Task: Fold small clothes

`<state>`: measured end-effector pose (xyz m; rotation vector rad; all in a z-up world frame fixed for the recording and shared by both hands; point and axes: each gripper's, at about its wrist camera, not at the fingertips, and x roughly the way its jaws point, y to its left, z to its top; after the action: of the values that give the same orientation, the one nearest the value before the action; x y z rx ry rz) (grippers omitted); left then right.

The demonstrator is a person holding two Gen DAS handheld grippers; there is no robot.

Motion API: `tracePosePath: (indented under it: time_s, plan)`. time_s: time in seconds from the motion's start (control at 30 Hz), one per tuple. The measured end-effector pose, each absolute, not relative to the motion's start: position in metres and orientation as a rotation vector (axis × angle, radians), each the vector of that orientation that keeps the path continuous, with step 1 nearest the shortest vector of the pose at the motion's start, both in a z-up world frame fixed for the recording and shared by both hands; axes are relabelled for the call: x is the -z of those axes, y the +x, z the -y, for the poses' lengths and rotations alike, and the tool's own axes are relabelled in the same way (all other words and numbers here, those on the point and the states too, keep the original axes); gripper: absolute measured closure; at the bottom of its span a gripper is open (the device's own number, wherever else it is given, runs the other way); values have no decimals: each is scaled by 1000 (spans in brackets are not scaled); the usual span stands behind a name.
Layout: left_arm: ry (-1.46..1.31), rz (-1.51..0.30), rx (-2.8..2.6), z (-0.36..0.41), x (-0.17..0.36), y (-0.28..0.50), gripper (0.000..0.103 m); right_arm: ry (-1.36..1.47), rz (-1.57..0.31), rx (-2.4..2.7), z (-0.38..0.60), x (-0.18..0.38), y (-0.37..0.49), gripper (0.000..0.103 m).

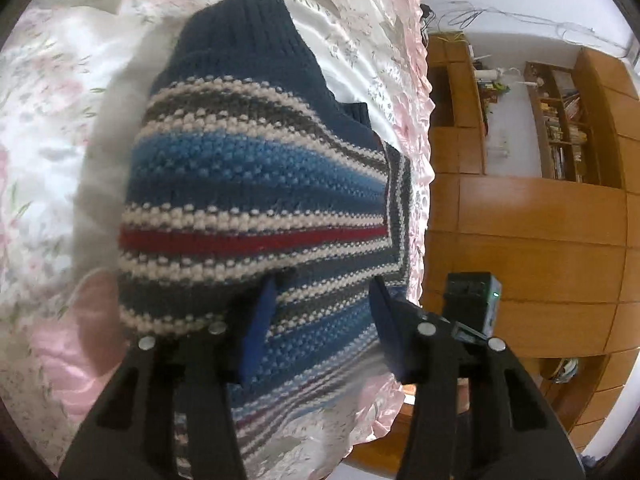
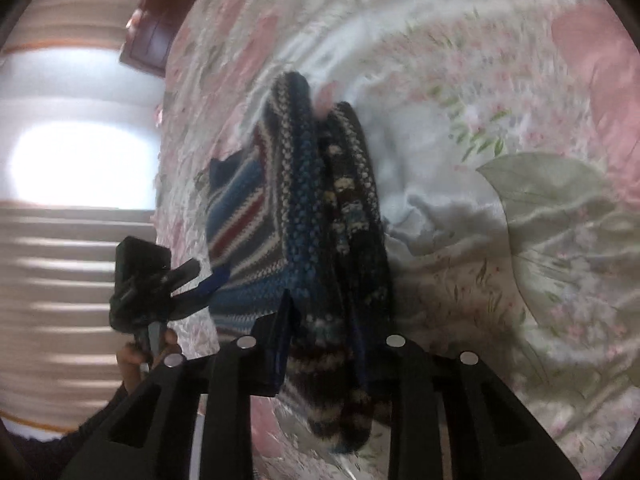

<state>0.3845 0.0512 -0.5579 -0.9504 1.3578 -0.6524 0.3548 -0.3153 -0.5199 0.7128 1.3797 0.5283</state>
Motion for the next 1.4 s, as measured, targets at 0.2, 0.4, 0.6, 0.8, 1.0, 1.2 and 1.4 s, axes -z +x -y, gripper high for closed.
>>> tracePosePath:
  time_s: [0.2, 0.4, 0.6, 0.8, 1.0, 1.2, 1.4]
  plan:
    - [-903, -1321, 631, -55, 563, 378, 58, 723, -1307, -586, 303, 489, 344, 70]
    - [-859, -1336, 665, -54, 544, 378, 24, 682, -1374, -514, 299, 515, 339, 83]
    - [-847, -1233, 734, -62, 488, 351, 7, 727, -1306, -542, 309, 484, 318, 71]
    - [-870, -1338, 709, -51, 524, 325, 7, 615, -1434, -493, 297, 524, 314, 99]
    - [-987, -1337, 708, -56, 536, 320, 7, 778, -1418, -490, 326, 530, 307, 94]
    - [-904, -1401, 660, -50, 548, 303, 7, 677, -1403, -581, 290, 511, 303, 71]
    - [-924, -1414, 683, -56, 535, 308, 7, 711, -1438, -467, 315, 519, 315, 92]
